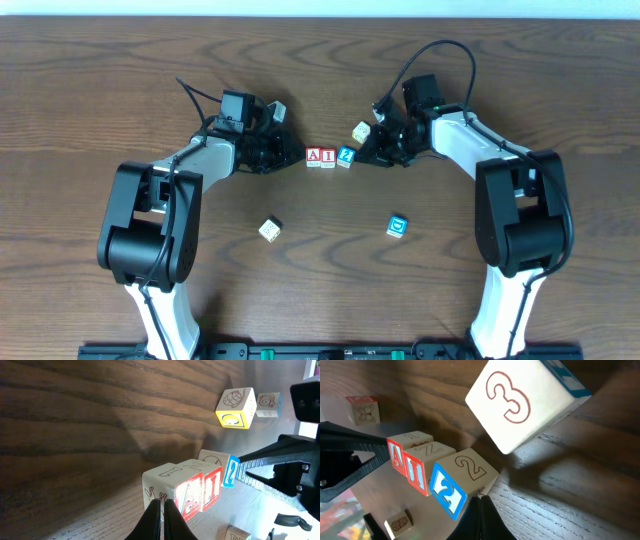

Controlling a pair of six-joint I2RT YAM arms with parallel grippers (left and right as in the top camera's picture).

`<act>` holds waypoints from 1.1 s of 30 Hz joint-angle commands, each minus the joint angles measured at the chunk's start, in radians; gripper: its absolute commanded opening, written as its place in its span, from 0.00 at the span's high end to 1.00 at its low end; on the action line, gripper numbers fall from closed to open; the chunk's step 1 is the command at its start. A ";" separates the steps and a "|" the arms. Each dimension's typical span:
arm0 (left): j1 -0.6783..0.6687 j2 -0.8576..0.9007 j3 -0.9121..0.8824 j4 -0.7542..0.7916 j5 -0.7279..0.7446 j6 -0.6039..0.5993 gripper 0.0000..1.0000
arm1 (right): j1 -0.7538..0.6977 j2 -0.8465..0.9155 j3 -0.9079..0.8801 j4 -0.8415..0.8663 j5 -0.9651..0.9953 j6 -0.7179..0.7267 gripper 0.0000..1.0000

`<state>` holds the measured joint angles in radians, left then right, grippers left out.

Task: Spell out Ai2

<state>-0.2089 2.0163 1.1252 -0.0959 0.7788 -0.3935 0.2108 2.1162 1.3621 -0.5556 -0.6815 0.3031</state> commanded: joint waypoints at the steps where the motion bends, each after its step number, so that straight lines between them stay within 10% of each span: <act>1: -0.002 0.018 -0.006 0.004 0.000 -0.004 0.94 | -0.005 0.009 -0.003 0.006 -0.003 0.000 0.99; 33: -0.002 0.018 -0.006 0.027 0.000 -0.015 0.94 | 0.024 0.009 -0.003 0.040 -0.026 -0.001 0.99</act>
<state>-0.2089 2.0163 1.1252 -0.0704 0.7788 -0.4007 0.2268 2.1162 1.3621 -0.5182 -0.6849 0.3035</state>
